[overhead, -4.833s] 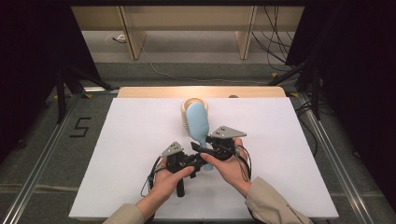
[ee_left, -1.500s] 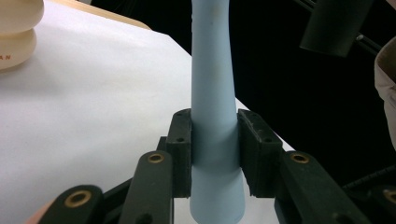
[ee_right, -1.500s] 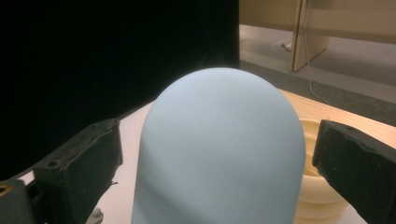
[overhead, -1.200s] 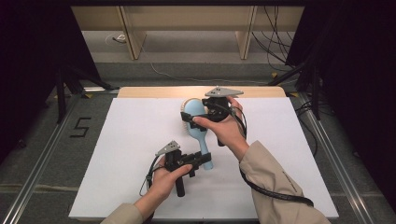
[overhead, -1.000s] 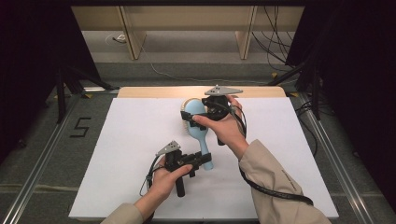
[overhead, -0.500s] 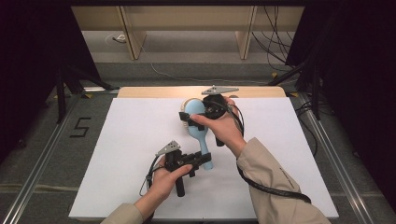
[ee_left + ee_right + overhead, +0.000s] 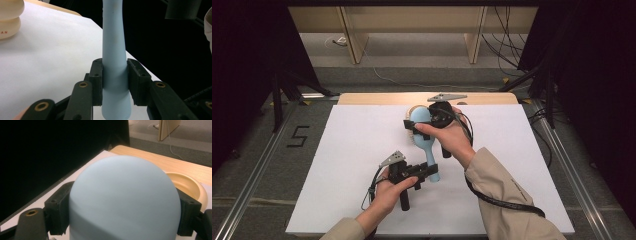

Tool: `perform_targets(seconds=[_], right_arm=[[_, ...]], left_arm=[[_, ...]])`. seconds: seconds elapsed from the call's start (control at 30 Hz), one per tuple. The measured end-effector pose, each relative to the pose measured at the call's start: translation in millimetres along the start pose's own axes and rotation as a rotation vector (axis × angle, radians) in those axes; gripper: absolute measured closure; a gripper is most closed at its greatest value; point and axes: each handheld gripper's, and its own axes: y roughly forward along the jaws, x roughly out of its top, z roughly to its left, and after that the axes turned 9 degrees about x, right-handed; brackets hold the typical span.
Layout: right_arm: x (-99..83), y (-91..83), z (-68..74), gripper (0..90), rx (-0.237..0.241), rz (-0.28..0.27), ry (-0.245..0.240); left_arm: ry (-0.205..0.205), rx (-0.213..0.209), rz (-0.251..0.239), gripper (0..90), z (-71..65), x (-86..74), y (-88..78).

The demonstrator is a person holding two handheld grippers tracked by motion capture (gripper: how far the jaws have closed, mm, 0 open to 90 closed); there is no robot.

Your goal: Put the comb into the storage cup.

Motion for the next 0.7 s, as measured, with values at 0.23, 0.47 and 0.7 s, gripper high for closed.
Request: perform_targets(seconds=[0.23,0.47,0.7], right_arm=[[-0.8,0.1,1.6,21.0,-0.005,0.008,-0.002],[0.1,-0.9,4.0,21.1,-0.013,0.012,-0.008],[1.3,-1.6,7.0,21.2,-0.009,0.006,-0.026]], left_arm=[[0.012,0.010,0.003,66.9,0.1,-0.8,0.4],[0.029,0.018,-0.001,66.8,-0.2,-0.5,0.3],[0.062,0.038,-0.012,66.6,-0.7,0.6,-0.3]])
